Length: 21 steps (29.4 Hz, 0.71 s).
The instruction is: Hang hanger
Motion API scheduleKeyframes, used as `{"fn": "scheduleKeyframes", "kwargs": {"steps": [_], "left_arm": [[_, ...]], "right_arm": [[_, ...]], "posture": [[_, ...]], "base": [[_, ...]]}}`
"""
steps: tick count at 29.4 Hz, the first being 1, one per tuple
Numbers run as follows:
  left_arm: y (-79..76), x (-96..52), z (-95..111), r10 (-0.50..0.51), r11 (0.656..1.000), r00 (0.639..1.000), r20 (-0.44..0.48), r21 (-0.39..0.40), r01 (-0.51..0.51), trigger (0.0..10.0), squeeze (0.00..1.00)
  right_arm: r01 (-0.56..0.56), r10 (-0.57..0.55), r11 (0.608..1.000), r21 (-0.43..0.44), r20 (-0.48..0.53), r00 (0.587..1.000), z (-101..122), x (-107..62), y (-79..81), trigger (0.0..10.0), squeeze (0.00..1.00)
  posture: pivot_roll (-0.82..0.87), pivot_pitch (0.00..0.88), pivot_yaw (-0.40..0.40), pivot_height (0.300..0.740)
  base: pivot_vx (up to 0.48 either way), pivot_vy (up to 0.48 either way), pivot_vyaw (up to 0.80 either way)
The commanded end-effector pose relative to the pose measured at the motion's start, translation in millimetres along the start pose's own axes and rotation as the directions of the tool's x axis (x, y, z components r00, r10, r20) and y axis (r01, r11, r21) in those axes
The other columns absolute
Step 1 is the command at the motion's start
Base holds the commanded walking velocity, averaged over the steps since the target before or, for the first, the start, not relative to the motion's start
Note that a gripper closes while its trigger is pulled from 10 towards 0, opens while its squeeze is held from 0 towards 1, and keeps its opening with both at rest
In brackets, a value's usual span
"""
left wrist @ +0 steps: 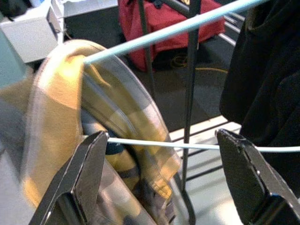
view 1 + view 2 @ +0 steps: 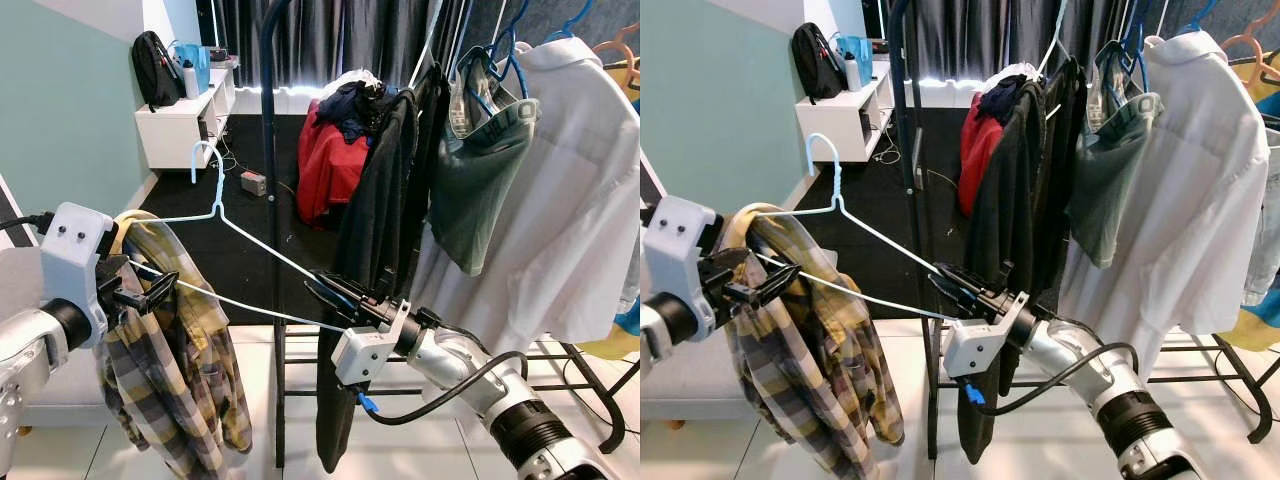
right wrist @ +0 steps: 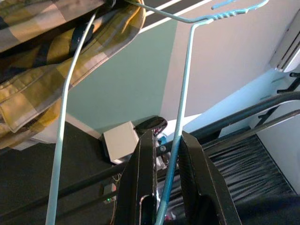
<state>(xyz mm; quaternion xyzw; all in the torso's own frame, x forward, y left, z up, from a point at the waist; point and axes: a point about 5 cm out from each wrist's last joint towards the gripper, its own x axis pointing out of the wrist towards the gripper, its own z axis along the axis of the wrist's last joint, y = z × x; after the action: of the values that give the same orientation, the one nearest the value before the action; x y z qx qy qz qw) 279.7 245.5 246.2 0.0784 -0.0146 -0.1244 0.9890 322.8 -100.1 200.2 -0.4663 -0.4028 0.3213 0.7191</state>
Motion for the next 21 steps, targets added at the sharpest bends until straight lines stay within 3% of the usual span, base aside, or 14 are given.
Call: {"fn": "scheduleKeyframes", "kwargs": {"steps": [1,4,9,14,15,17,21], "left_arm": [[1.5,6.3,-4.9,0.027,1.0,1.0,0.004,0.01,-0.027,10.0,0.0],[5.7,13.4,-6.1,0.071,0.997,0.997,0.028,0.015,-0.071,10.0,0.0],[5.4,10.9,-1.0,0.055,0.997,0.998,0.034,0.043,-0.057,10.0,0.0],[-7.6,2.5,0.1,-0.069,0.997,0.997,0.028,0.032,0.068,10.0,0.0],[-17.5,-5.0,-1.7,-0.158,0.987,0.987,0.012,0.033,0.158,10.0,0.0],[-23.0,-11.5,-2.5,-0.212,0.977,0.977,0.004,0.035,0.212,10.0,0.0],[-22.4,-19.2,0.0,-0.215,0.975,0.976,0.018,0.064,0.214,10.0,0.0]], "right_arm": [[0.103,-0.103,0.995,0.003,0.042,0.994,4.8,5.1,-13.5,10.0,0.0],[0.103,-0.103,0.995,0.001,0.049,0.993,6.2,6.1,-14.0,10.0,0.0],[0.102,-0.101,0.995,-0.003,0.051,0.994,6.2,4.3,-15.9,10.0,0.0],[0.097,-0.096,0.995,-0.002,0.05,0.994,6.0,4.3,-14.4,10.0,0.0],[0.094,-0.094,0.996,-0.001,0.051,0.994,6.3,5.2,-13.6,10.0,0.0],[0.093,-0.093,0.996,0.0,0.051,0.994,6.3,5.7,-13.3,10.0,0.0],[0.094,-0.093,0.996,-0.001,0.051,0.994,6.4,5.7,-13.3,10.0,0.0]], "posture": [[0.06,0.1,0.007,0.74],[0.05,0.1,0.014,0.74],[0.06,0.102,0.012,0.74],[0.06,0.103,0.007,0.74],[0.06,0.104,0.007,0.74],[0.06,0.103,0.007,0.74],[0.06,0.103,0.011,0.74]], "base": [[0.0,0.0,0.0],[0.0,0.0,0.0],[0.0,0.0,0.0],[0.0,0.0,0.0],[0.0,0.0,0.0],[0.0,0.0,0.0],[0.0,0.0,0.0]]}}
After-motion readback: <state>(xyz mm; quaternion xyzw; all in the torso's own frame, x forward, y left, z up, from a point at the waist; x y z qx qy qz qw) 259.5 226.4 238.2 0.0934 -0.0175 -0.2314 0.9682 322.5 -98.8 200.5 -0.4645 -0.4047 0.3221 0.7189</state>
